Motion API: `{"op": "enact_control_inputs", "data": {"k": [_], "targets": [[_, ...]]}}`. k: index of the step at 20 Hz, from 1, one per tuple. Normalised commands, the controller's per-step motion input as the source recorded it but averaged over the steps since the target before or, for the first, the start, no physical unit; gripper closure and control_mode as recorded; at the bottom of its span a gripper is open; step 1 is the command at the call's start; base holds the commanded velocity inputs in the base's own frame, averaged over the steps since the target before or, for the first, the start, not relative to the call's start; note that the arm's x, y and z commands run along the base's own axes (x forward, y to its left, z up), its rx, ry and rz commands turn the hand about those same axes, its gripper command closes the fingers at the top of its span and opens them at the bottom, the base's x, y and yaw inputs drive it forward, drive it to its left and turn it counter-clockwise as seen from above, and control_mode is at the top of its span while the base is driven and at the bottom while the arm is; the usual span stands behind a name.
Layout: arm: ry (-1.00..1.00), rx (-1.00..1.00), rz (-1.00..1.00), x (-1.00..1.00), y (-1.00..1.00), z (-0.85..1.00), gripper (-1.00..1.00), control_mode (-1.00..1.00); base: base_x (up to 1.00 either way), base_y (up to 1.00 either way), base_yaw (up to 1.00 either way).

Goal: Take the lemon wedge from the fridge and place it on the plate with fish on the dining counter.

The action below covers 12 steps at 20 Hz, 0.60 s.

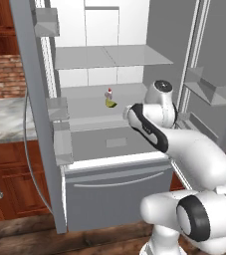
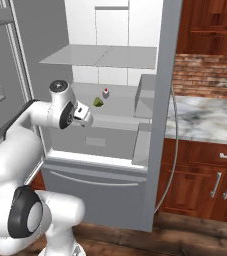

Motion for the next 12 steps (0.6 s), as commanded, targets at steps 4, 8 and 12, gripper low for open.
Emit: {"op": "enact_control_inputs", "data": {"k": [4, 8, 12], "targets": [[0.0, 0.0, 0.0, 0.5, 0.0, 0.0, -1.0, -1.0, 0.0, 0.0, 0.0], [0.0, 0.0, 0.0, 0.52, 0.0, 0.0, -1.0, -1.0, 0.0, 0.0, 0.0], [0.0, 0.0, 0.0, 0.03, 0.05, 0.0, -1.0, -1.0, 0.0, 0.0, 0.0]]}}
